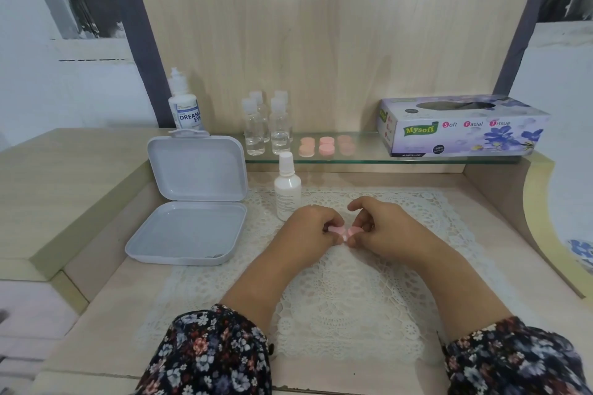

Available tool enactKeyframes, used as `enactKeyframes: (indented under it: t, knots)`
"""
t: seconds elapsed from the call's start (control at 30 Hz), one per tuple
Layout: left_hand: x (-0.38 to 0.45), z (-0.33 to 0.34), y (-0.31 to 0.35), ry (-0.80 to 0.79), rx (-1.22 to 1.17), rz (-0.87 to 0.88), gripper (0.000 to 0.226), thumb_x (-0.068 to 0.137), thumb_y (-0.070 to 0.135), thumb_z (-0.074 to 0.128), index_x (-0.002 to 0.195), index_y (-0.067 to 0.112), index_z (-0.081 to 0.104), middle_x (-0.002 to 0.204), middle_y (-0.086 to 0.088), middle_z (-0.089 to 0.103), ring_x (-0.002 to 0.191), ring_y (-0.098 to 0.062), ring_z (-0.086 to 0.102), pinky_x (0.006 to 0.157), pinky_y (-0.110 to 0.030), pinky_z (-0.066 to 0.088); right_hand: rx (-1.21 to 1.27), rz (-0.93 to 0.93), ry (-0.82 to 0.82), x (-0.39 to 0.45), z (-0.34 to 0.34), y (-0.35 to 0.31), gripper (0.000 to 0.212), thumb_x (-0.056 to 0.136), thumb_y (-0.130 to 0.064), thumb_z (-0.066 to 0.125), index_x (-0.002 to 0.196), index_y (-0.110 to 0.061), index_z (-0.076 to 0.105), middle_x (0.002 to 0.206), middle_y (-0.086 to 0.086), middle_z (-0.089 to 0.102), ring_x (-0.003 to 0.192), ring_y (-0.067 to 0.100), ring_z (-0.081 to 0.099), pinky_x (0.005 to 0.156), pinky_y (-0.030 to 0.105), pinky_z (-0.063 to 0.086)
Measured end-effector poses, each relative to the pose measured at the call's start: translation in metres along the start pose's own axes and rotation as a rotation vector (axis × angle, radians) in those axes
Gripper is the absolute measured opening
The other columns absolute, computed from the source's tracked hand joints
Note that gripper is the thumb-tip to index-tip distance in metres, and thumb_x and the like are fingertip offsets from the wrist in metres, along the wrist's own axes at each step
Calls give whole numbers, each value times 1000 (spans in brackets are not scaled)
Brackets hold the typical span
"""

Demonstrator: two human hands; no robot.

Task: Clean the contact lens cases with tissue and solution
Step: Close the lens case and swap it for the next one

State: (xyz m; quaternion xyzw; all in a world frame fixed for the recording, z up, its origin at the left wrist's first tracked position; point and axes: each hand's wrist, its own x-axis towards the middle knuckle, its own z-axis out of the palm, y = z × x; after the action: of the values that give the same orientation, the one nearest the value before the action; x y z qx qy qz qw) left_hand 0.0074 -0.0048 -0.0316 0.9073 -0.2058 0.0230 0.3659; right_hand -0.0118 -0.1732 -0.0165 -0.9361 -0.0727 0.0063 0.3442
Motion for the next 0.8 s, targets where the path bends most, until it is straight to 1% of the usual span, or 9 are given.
enactKeyframes:
  t: [0.17,0.37,0.47,0.57,0.7,0.8]
  knots:
    - [-1,0,1,4,-6,-6,24,83,17,71,107,17,69,99,5,64,90,-10,59,84,-26,50,-34,-6,11,0,1,-1,51,83,-15,71,128,-21,49,91,-11,61,77,2,58,64,15,47]
    - [0,0,2,11,-1,-9,27,83,16,72,110,15,69,101,3,66,91,-11,60,83,-21,48,-65,7,43,2,4,-2,46,82,-19,72,123,-21,52,88,-12,57,79,3,56,76,27,51]
    - [0,0,2,13,-6,-18,26,83,16,71,109,16,70,99,4,65,90,-10,59,81,-21,47,-55,-15,35,2,4,1,46,83,-17,71,125,-22,52,92,-12,59,80,2,57,73,21,49]
    - [0,0,2,17,-10,-20,24,83,16,71,107,16,70,99,3,66,90,-12,60,82,-24,49,-82,-65,10,1,4,2,48,85,-19,69,129,-26,52,99,-14,59,82,-2,54,68,12,41]
    - [0,1,2,25,3,-2,20,83,16,71,103,16,70,95,3,64,85,-11,58,74,-20,45,-96,-86,26,1,5,3,43,87,-17,63,128,-26,54,100,-15,60,82,-5,53,67,10,39]
    - [-1,2,1,35,9,18,20,84,17,70,104,16,69,96,3,63,85,-10,56,70,-16,40,-70,-71,34,1,4,3,41,87,-18,65,126,-25,55,97,-16,60,81,-4,54,65,10,38]
